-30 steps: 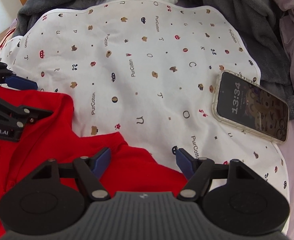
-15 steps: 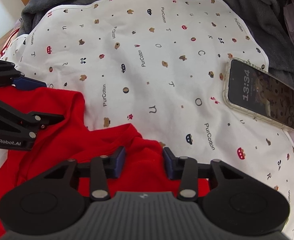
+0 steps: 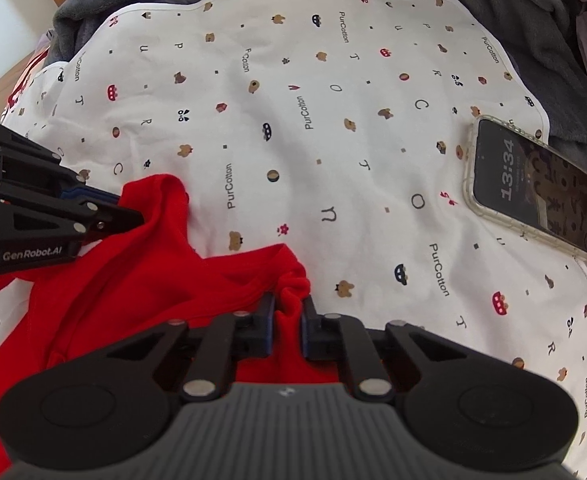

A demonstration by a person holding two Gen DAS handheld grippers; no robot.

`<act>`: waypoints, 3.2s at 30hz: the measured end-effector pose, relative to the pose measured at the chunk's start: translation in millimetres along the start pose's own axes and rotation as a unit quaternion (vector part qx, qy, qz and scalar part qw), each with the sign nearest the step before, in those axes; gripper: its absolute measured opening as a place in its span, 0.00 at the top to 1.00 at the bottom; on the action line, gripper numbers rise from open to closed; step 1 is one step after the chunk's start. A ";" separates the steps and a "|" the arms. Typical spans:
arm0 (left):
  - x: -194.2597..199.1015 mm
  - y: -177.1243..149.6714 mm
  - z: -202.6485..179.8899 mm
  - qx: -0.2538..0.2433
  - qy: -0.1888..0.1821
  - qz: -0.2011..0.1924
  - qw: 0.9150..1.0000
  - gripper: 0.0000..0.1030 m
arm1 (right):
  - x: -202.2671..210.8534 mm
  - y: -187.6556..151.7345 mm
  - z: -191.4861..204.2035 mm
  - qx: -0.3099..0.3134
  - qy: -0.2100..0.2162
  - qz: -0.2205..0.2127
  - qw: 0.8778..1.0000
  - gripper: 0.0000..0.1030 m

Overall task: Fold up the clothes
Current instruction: 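Close the left and right grippers on the red garment's hem, then lift the red garment with both grippers and shake it out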

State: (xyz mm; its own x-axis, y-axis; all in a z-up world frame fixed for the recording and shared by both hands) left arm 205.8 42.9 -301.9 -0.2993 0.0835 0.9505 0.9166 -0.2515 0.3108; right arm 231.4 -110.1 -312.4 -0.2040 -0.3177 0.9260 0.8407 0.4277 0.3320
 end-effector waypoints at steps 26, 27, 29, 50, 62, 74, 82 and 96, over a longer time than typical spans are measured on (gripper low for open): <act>143.0 -45.1 -43.0 0.024 0.000 -0.093 0.995 0.98 | 130.8 -53.3 39.7 -0.084 -0.018 -0.140 0.986 0.92; 152.9 -52.8 -47.5 0.034 0.001 -0.093 0.995 0.98 | 141.6 -60.4 45.0 -0.088 -0.019 -0.147 0.985 0.92; 172.3 -68.4 -57.6 0.051 0.004 -0.095 0.994 0.98 | 160.6 -74.6 53.6 -0.099 -0.018 -0.158 0.982 0.92; 434.4 -231.0 -213.2 0.071 0.014 -0.207 0.976 0.98 | 441.5 -278.2 123.3 -0.060 0.006 -0.290 0.955 0.92; 513.9 -280.1 -276.5 0.064 -0.045 -0.252 0.965 0.98 | 551.4 -338.6 130.5 -0.016 -0.012 -0.324 0.946 0.92; 396.4 -241.4 -236.3 0.155 0.015 -0.178 0.972 0.98 | 460.1 -283.2 101.7 0.028 -0.016 -0.253 0.967 0.92; 296.8 -193.9 -150.6 0.227 0.076 -0.141 0.960 0.98 | 310.4 -172.9 95.8 0.040 0.020 -0.216 0.975 0.92; 243.8 -182.5 -96.6 0.299 0.108 -0.096 0.943 0.98 | 225.3 -118.0 113.5 0.069 0.057 -0.179 0.980 0.92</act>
State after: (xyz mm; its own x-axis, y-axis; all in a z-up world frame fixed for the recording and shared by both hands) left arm -60.0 15.9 -126.8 -0.4635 -0.1421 0.8746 0.8058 0.3430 0.4827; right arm 29.3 -136.2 -122.6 -0.4093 -0.5582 0.7218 0.6479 0.3792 0.6606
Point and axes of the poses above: each gripper's, at about its wrist camera, not at the fingertips, and x roughly against the way its jaws point, z to its left, y to its top, the point moved 1 cm from there along -x, roughly the way its jaws point, and after that the axes turned 8 degrees about -x, right-handed, at the moved point
